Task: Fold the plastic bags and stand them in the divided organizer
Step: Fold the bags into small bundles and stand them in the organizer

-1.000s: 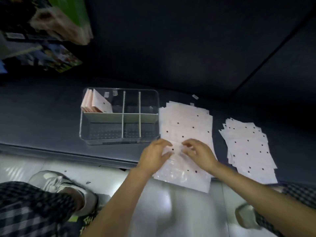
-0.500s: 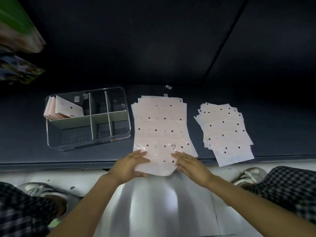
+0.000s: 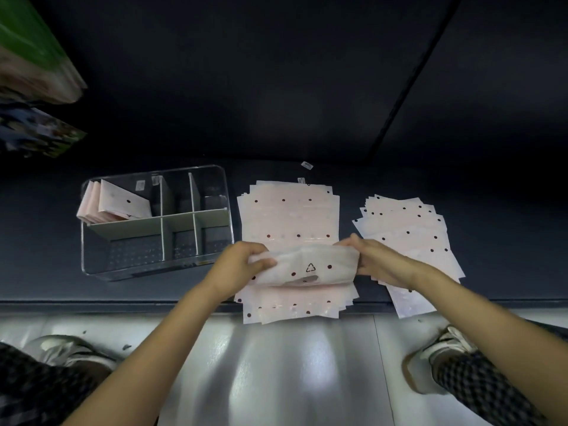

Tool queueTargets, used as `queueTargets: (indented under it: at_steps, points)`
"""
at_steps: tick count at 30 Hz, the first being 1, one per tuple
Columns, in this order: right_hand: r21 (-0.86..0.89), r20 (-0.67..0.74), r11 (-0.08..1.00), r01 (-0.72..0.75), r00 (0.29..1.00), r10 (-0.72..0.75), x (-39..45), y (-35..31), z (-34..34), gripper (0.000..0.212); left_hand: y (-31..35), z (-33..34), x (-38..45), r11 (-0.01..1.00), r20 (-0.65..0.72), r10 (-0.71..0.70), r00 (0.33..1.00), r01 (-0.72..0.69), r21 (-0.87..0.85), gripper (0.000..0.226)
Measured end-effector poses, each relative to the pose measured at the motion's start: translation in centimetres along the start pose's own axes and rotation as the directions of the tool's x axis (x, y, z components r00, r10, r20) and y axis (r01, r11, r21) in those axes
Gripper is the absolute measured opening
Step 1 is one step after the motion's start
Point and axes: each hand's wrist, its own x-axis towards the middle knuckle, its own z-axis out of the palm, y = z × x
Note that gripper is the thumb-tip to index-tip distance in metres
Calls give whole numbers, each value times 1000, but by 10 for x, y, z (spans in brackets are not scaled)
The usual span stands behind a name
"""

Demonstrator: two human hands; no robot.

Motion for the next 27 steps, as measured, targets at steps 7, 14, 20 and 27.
queueTargets:
  at_steps: [7, 14, 20, 27]
  points:
    - [-134, -212, 991, 1, 977, -29, 37, -9, -8, 13, 2, 1, 24, 993, -99, -93, 991, 85, -80, 14]
    - [-259, 107, 911, -321, 928, 358, 39, 0, -7, 15, -9, -9, 22, 961, 527, -170, 833, 258, -98, 29]
    - [-140, -302, 976, -169, 946, 121, 60, 4, -4, 19, -15, 11, 21, 995, -268, 8, 963, 20, 100, 36]
    - [-393, -578, 903, -174, 811, -95, 118, -7, -20, 22, -22, 55, 10, 799, -54, 326, 944, -245, 549, 56]
